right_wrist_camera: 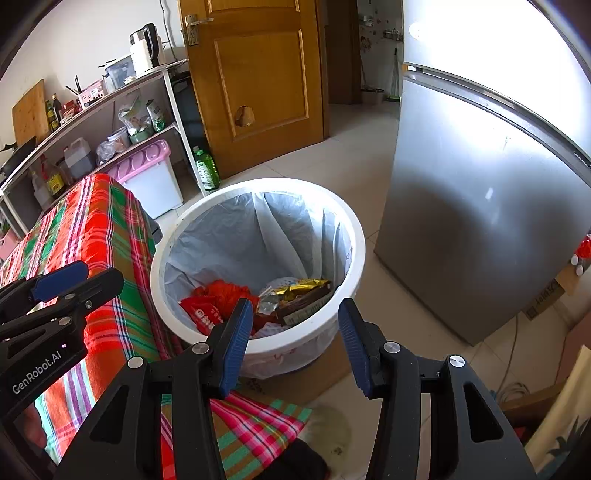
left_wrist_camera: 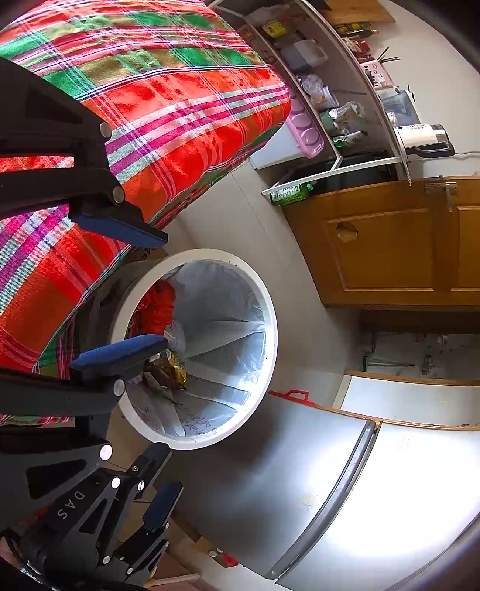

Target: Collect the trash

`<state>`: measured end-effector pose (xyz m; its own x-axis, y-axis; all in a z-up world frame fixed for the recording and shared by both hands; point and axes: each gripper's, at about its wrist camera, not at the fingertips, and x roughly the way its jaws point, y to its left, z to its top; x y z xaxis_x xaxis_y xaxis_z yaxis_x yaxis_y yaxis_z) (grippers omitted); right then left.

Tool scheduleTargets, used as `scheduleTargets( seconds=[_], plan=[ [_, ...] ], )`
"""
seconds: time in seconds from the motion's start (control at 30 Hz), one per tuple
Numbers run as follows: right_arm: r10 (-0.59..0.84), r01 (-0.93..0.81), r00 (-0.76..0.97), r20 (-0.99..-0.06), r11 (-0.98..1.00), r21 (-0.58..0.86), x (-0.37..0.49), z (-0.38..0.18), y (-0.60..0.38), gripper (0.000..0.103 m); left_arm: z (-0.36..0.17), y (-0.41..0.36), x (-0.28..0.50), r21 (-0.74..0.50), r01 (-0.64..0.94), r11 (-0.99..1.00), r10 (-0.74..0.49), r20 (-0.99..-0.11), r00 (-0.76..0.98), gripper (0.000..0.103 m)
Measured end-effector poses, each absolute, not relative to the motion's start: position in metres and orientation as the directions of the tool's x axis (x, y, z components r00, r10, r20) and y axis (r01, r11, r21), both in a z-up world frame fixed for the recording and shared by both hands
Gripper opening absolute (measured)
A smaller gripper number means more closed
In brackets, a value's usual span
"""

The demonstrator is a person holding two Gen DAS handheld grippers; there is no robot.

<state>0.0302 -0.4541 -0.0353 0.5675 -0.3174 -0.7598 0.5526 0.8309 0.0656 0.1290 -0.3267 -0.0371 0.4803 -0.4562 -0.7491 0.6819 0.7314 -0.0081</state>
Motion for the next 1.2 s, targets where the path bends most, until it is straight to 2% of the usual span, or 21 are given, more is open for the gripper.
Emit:
scheduleTargets(
  seconds=[1.2],
  plan=[
    [-0.321, 0.555, 0.565, -0.761, 0.830, 0.062, 0.0298, -0.0348, -0.4538, 0.049, -0.0384, -0.3255, 0.1299, -0.005, 0.681, 0.733, -0.450, -0.754, 0.478, 0.049]
  ],
)
